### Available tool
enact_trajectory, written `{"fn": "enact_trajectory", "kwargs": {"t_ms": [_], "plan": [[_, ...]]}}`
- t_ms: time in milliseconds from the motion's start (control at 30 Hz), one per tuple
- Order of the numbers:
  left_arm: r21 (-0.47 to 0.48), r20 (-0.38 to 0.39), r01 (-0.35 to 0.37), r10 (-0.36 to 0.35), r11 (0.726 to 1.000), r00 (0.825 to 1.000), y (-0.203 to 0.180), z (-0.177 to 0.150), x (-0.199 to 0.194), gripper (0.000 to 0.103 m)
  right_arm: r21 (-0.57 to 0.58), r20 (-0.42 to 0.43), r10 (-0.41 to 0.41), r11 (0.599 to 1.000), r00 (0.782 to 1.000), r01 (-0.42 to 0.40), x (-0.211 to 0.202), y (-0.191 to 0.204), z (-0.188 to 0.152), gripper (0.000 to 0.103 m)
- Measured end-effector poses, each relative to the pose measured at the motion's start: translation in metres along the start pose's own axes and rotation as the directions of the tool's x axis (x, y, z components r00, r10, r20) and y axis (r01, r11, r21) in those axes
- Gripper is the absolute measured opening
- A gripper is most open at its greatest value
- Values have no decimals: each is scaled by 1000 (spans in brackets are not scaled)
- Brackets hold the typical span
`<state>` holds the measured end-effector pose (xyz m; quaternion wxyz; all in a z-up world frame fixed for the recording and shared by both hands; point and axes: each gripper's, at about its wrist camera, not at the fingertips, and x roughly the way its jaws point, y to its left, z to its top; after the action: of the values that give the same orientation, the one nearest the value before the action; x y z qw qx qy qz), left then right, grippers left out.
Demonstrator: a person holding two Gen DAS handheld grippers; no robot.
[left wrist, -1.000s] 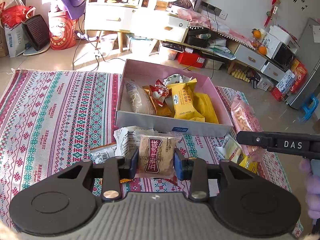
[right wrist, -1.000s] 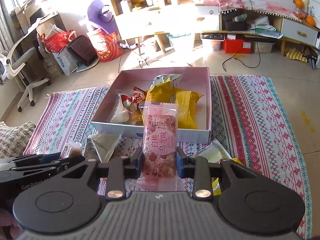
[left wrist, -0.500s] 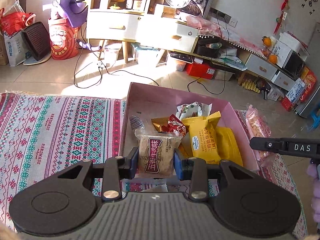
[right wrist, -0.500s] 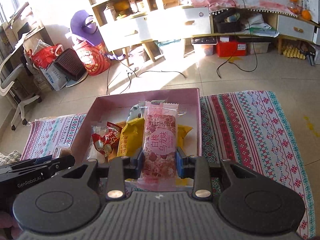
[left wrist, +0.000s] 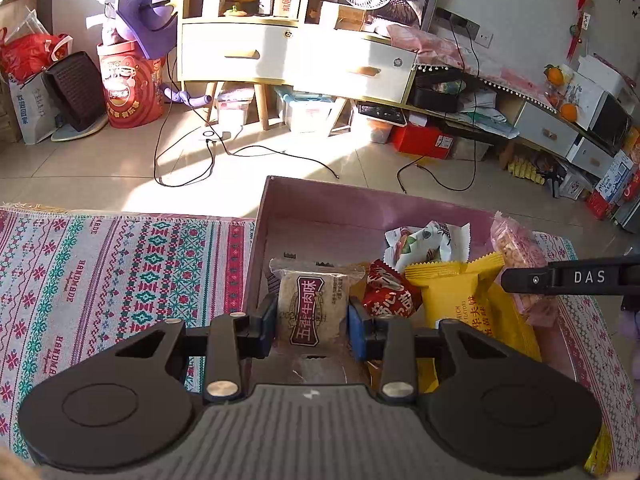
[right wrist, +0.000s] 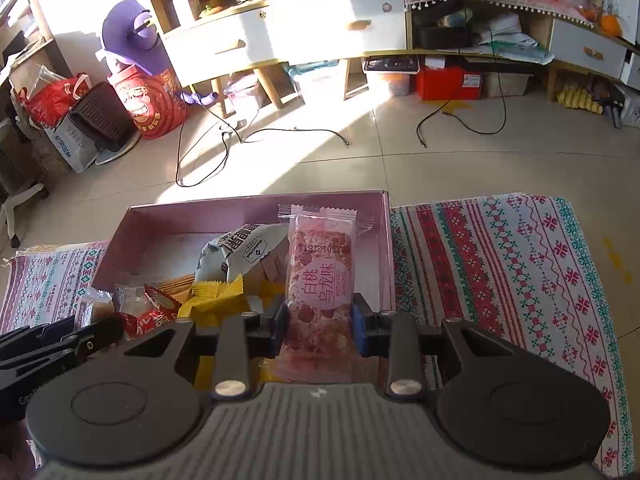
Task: Organize snacks
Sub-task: 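Carry the bread packet and pink nougat bar into the box and open both tools, then withdraw both tools from the box back over the scattered snacks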
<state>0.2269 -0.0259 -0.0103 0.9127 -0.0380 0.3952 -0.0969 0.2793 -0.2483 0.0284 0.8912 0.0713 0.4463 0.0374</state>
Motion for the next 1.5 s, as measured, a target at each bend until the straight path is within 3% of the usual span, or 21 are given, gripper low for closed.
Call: {"fn": "enact_trajectory", "kwargs": {"t_ms": [133,267,400,500,1000,1500], "plan": [[19,4,-10,10,1000,1000,-1,2,-1,46,9,7,-3,1000,1000,3,-3,1,-1,38],[27,21,8,-8,1000,1000,-3,3,-7,63,8,21,-13,1000,1000,13,-11,2,-1,61],[47,24,17,-18,999,1000,-8,2,-15,77,-5,26,-5,1000,1000,5,-20,4,-3,68],[60,31,24,-26,998,999,-10,-1,-23,81,-22,37,-5,1000,999,6,-29,6,-6,72],[105,20,58,-60,993,998,-13,-25,-70,96,-56,65,-4,998,998,8,-78,4,-43,84],[140,4,25,-26,990,1000,6,-61,-107,103,-95,60,17,995,998,-11,-111,18,-94,91]]}}
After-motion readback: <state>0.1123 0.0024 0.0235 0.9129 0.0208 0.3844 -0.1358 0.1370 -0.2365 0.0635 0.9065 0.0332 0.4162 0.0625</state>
